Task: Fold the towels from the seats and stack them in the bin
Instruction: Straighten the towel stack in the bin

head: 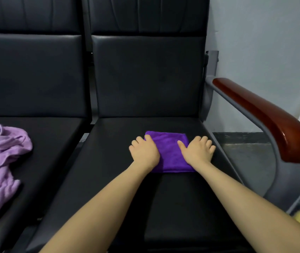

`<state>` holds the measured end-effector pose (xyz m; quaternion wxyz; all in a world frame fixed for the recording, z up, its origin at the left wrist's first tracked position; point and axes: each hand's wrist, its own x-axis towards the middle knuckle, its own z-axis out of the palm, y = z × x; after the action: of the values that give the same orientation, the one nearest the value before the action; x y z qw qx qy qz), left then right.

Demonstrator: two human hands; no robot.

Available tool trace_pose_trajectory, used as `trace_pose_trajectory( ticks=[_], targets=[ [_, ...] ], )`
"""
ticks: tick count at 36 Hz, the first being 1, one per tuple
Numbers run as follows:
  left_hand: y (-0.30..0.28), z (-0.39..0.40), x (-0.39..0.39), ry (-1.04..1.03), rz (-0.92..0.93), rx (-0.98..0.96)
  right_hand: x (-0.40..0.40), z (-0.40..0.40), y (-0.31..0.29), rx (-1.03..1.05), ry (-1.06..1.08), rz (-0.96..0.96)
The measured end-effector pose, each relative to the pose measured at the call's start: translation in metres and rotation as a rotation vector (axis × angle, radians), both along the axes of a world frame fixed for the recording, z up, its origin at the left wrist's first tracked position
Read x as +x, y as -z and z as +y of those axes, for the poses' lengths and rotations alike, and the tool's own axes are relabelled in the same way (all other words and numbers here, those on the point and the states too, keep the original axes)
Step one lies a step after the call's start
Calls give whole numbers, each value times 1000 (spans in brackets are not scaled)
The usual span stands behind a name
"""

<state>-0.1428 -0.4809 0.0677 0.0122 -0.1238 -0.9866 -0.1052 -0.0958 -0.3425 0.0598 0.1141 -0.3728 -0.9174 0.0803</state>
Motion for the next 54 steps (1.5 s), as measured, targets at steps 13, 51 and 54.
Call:
trace_pose_trajectory(
  ticks=[13,51,54],
  targets=[
    [10,0,-2,12,-4,86,-7,-28,-1,-52,-124,-43],
    [-177,297,180,653,476,214,228,229,-154,174,286,520],
    [-148,334,212,734,380,224,264,259,-126,179,379,485]
  ],
)
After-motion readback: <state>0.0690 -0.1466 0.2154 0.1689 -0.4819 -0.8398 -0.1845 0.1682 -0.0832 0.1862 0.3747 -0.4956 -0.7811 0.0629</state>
